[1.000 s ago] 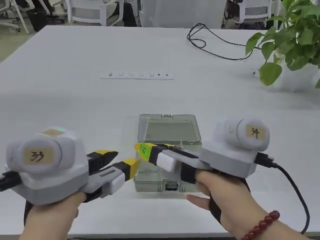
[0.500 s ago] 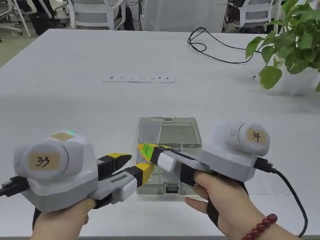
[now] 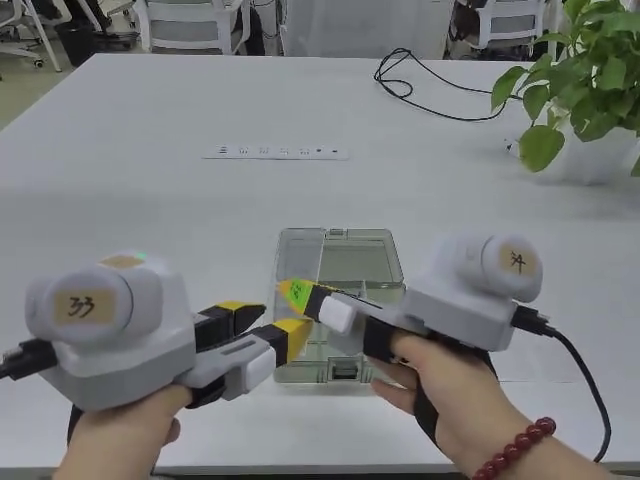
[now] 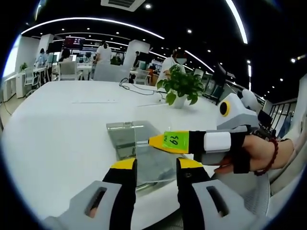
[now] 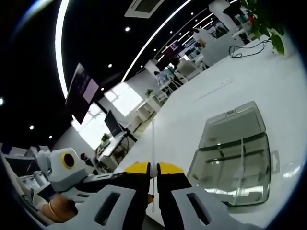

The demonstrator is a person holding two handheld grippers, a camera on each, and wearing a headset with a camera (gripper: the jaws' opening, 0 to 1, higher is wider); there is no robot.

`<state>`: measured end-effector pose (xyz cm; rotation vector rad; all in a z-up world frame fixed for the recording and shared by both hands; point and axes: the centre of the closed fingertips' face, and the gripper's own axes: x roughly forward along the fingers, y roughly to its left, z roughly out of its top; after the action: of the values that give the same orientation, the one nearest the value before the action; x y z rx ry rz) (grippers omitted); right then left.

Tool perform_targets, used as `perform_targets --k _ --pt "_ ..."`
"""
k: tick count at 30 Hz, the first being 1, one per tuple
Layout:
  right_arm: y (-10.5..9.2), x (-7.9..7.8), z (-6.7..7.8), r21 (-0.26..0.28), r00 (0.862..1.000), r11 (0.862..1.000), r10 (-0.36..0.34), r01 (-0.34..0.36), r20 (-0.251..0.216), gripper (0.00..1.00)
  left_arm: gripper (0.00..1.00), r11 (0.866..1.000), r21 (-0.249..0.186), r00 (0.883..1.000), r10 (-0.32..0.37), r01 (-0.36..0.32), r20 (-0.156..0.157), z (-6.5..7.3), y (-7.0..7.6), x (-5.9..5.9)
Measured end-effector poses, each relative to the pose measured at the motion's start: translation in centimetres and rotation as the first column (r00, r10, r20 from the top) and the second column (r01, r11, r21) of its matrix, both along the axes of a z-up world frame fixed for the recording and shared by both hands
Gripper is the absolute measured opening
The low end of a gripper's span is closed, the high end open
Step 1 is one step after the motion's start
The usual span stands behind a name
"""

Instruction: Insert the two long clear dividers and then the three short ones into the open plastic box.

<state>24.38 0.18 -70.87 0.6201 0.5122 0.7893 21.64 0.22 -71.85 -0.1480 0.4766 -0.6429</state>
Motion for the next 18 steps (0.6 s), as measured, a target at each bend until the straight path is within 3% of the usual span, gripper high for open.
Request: perform_targets --k 3,4,6,7,11,13,18 --pt "-0.3 0.4 0.0 -0.001 0.999 1.000 -0.019 0.019 -0.041 0.06 0.34 1.000 0.012 1.000 -0.014 0.014 0.006 0.1 -0.1 -0.1" --pt "-0.7 0.5 -0.3 -0.009 0.995 0.999 -0.036 0.035 -0.091 0.06 0.36 1.000 0.014 1.000 -0.022 0.022 0.012 0.1 -0.2 -0.1" --pt "-1.0 0.9 -0.3 -0.015 0.995 0.999 -0.039 0.038 -0.092 0.07 0.39 0.999 0.020 0.999 -0.031 0.031 0.025 0.2 -0.3 -0.2" --pt "-1.2 0.9 -0.7 -0.036 0.992 0.999 -0.042 0.038 -0.123 0.07 0.42 0.999 0.034 0.999 -0.035 0.034 0.035 0.2 -0.2 -0.1" --pt "-1.9 1.3 -1.2 -0.069 0.984 0.997 -0.051 0.040 -0.168 0.07 0.49 0.994 0.100 0.996 -0.049 0.042 0.069 -0.1 0.1 -0.1" --pt "-2.3 1.5 -1.7 -0.103 0.978 0.994 -0.060 0.040 -0.198 0.06 0.55 0.989 0.138 0.993 -0.064 0.050 0.095 -0.1 0.3 -0.2" --pt "-3.3 1.5 -3.1 -0.189 0.949 0.982 -0.081 0.023 -0.306 0.06 0.68 0.979 0.188 0.987 -0.098 0.074 0.124 -0.4 0.4 -0.4"
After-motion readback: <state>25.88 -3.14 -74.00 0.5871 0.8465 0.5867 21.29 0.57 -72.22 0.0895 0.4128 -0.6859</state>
